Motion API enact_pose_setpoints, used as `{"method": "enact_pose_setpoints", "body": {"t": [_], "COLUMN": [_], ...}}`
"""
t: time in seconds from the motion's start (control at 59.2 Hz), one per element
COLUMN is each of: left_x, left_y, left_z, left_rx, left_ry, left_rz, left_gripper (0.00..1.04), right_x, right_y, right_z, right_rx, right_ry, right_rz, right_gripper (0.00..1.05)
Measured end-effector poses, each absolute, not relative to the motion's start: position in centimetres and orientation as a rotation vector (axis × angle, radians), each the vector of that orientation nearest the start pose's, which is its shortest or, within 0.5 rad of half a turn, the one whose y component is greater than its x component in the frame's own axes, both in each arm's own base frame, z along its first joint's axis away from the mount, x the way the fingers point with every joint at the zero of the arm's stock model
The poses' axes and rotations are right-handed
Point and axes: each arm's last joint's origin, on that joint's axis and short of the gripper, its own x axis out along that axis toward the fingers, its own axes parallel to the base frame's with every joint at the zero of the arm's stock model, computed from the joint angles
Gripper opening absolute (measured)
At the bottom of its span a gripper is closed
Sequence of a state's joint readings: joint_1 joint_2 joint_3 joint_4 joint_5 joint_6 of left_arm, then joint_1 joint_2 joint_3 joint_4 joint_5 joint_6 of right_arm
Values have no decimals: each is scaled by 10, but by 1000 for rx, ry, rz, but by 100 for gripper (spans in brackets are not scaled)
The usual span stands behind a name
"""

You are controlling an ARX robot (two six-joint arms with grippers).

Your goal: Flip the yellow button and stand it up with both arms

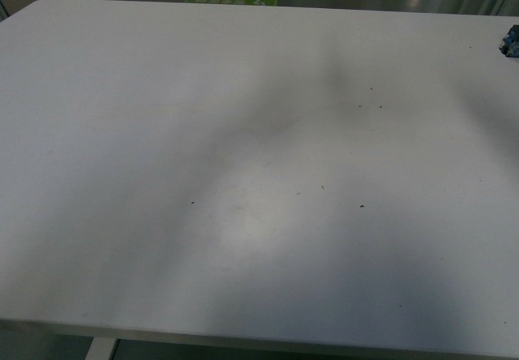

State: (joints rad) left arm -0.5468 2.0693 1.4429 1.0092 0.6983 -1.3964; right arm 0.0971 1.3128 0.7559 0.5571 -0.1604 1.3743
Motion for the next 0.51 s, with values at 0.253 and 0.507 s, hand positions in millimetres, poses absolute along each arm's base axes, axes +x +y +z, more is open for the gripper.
{"method": "enact_pose_setpoints", "body": {"t": [0.253, 0.507], "left_x": [386, 386], "left_y": [-257, -257], "left_z": [273, 273], "left_rx": [-1167, -1156], "left_ry": [523, 514], "left_rz": [-1282, -1284], "left_gripper": [44, 87], "right_x": [288, 288], "right_y": [37, 39], "right_z": [285, 284], "right_rx": [1382, 1365], "right_ry": [180, 184], "right_rz": [238, 242], "right_gripper": [29, 29]}}
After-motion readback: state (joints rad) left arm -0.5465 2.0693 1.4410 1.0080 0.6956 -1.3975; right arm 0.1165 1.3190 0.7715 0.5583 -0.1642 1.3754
